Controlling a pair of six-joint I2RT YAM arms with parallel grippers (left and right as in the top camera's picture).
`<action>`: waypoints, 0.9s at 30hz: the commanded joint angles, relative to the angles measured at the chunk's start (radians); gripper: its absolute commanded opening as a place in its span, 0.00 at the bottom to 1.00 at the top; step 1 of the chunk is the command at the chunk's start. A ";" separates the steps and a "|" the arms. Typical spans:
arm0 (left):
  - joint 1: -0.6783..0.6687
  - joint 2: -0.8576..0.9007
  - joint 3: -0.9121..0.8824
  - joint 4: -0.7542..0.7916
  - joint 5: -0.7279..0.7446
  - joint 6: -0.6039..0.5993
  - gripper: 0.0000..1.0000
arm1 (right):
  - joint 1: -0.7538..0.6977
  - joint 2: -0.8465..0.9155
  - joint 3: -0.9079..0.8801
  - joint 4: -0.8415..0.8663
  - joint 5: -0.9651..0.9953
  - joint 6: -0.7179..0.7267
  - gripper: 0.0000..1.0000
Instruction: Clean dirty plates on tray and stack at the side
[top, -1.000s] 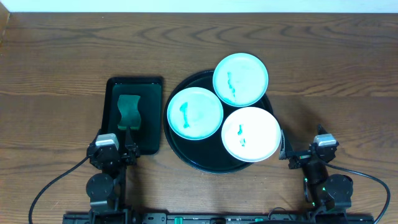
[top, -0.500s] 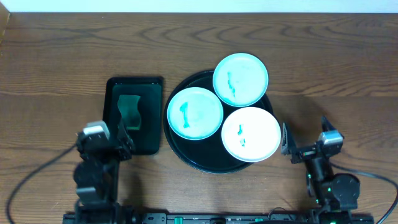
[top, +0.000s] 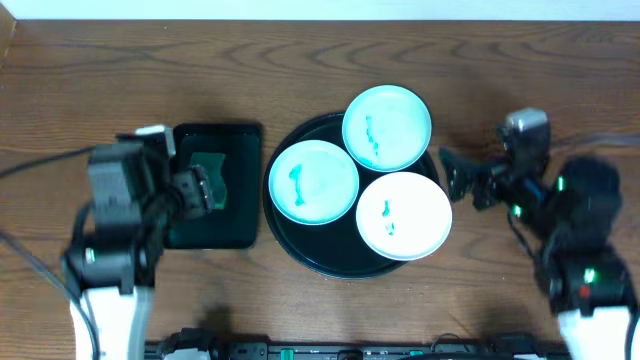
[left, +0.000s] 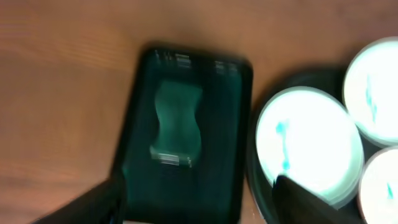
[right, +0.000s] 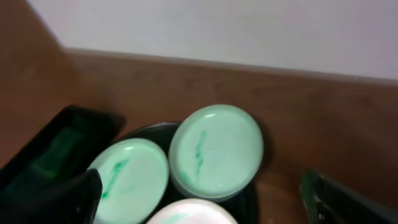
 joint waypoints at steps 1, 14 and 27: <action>0.005 0.109 0.110 -0.066 0.093 -0.009 0.75 | -0.014 0.138 0.164 -0.130 -0.113 -0.052 0.99; 0.005 0.289 0.127 -0.106 0.141 -0.009 0.75 | 0.055 0.459 0.287 -0.206 -0.259 0.024 0.99; 0.005 0.315 0.127 -0.100 -0.012 -0.080 0.75 | 0.399 0.830 0.573 -0.461 0.215 0.228 0.99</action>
